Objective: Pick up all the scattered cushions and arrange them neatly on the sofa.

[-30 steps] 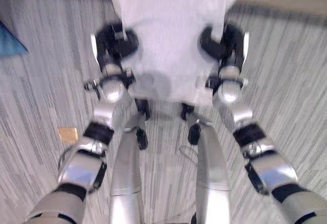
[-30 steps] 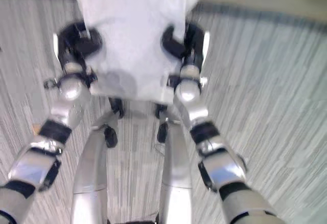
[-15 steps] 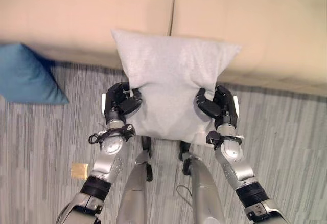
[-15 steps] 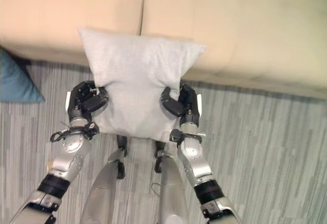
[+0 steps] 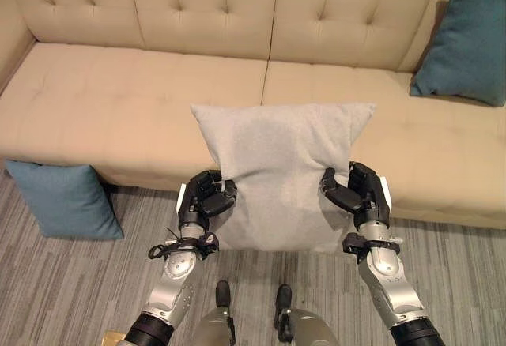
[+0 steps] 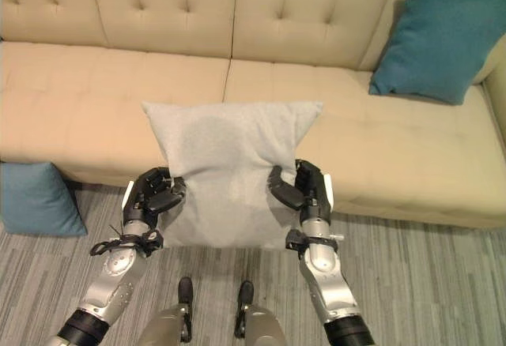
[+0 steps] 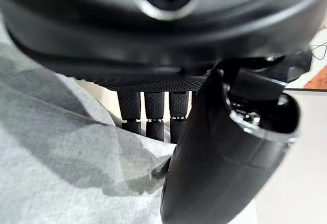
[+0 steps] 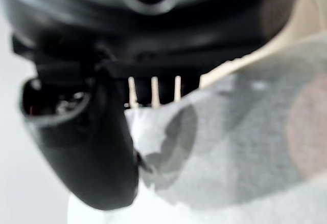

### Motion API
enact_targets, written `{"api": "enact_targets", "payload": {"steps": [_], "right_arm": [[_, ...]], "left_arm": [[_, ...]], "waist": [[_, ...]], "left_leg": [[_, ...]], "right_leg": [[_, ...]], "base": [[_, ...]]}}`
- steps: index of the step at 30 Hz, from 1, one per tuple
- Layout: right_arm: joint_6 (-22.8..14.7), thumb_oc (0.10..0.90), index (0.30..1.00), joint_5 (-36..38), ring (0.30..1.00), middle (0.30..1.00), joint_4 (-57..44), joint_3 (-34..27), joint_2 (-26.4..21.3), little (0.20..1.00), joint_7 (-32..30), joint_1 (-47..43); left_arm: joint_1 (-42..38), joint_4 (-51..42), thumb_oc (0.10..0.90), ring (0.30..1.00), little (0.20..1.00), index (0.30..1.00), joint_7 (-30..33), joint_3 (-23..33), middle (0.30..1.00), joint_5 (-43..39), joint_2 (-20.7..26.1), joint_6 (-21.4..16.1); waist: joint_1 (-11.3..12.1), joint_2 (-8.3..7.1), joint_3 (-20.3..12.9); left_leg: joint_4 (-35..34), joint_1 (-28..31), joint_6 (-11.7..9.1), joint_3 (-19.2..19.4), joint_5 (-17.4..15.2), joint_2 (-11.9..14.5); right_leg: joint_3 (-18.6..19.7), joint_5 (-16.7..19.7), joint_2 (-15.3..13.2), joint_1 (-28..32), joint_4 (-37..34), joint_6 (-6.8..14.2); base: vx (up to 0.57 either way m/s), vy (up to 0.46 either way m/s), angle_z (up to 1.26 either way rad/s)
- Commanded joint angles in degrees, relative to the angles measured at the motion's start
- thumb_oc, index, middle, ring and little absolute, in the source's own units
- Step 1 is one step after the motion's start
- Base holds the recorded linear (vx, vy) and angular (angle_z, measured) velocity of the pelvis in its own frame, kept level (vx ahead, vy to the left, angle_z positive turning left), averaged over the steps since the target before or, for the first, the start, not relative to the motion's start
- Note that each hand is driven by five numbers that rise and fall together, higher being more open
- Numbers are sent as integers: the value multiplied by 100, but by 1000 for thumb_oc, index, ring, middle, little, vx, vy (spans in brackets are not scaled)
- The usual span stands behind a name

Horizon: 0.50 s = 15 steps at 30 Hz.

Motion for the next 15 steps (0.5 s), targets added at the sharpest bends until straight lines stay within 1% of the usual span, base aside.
{"api": "enact_targets", "payload": {"steps": [1, 3, 4, 6, 7, 8, 9, 10, 11, 12, 14, 15], "right_arm": [[-680, 400, 300, 14, 300, 300, -887, 215, 259, 300, 368, -274], [-647, 400, 300, -18, 300, 300, -923, 211, 279, 300, 409, -229], [-616, 400, 300, -61, 300, 300, -935, 213, 295, 300, 437, -208], [-597, 400, 300, -79, 300, 300, -954, 238, 339, 300, 500, -178], [-595, 400, 300, -79, 300, 300, -956, 238, 340, 300, 500, -174], [-558, 400, 300, -98, 300, 300, -968, 260, 379, 300, 585, -194], [-549, 400, 300, -108, 300, 300, -995, 296, 402, 300, 618, -231], [-548, 400, 300, -108, 300, 300, -996, 298, 403, 300, 618, -233], [-545, 400, 300, -122, 300, 300, -1012, 309, 435, 300, 620, -255], [-562, 400, 300, -149, 300, 300, -1039, 359, 501, 300, 658, -267], [-545, 400, 300, -189, 300, 300, -1020, 395, 491, 300, 672, -318], [-536, 400, 300, -196, 300, 300, -1007, 426, 477, 300, 675, -357]], "left_arm": [[-202, -617, 400, 300, 300, 300, -415, -97, 300, 204, -108, -513], [-111, -653, 400, 300, 300, 300, -444, -112, 300, 217, -85, -496], [-57, -677, 400, 300, 300, 300, -453, -106, 300, 265, -57, -472], [57, -753, 400, 300, 300, 300, -485, -79, 300, 289, -7, -447], [61, -755, 400, 300, 300, 300, -486, -78, 300, 288, -5, -446], [126, -797, 400, 300, 300, 300, -521, -54, 300, 264, 58, -406], [150, -842, 400, 300, 300, 300, -510, -39, 300, 284, 111, -392], [151, -844, 400, 300, 300, 300, -510, -36, 300, 284, 112, -390], [157, -863, 400, 300, 300, 300, -515, -28, 300, 296, 131, -397], [161, -867, 400, 300, 300, 300, -525, -29, 300, 353, 146, -414], [139, -880, 400, 300, 300, 300, -529, -30, 300, 355, 145, -428], [141, -887, 400, 300, 300, 300, -537, -33, 300, 354, 135, -423]], "waist": [[58, -106, -828], [77, -138, -902], [91, -161, -942], [155, -157, -962], [172, -163, -961], [176, -128, -939], [165, -106, -890], [176, -114, -892], [174, -80, -867], [176, -21, -824], [164, 30, -797], [153, 26, -800]], "left_leg": [[-700, 132, 38, -32, 48, 39], [-646, 249, 99, -43, -33, -52], [-649, 370, 158, 15, -119, -64], [-644, 564, 295, 82, -269, -135], [-646, 572, 299, 101, -273, -135], [-666, 731, 443, 170, -371, -159], [-650, 789, 538, 220, -424, -182], [-646, 785, 544, 236, -428, -188], [-648, 838, 606, 260, -479, -192], [-667, 987, 689, 284, -565, -202], [-706, 1129, 729, 266, -650, -223], [-728, 1204, 736, 268, -707, -260]], "right_leg": [[-108, -385, 27, 623, -155, 637], [-30, -384, -68, 757, -159, 702], [7, -376, -135, 800, -131, 750], [133, -342, -262, 757, 156, 839], [153, -352, -269, 746, 177, 843], [253, -194, -362, 547, 865, 973], [320, -21, -423, 361, 1289, 1060], [340, -33, -433, 337, 1320, 1067], [386, 20, -453, 189, 1608, 1100], [354, 137, -494, -134, 1984, 1116], [252, 88, -501, -388, 1887, 1041], [184, 42, -506, -440, 1635, 995]], "base": [[306, 147, -61], [328, 183, -45], [261, 207, -32], [190, 184, -38], [173, 212, -46], [150, 229, -39], [148, 231, -38], [68, 135, -38], [102, 135, -38], [142, 156, -28], [162, 81, -13], [191, 16, -14]]}}
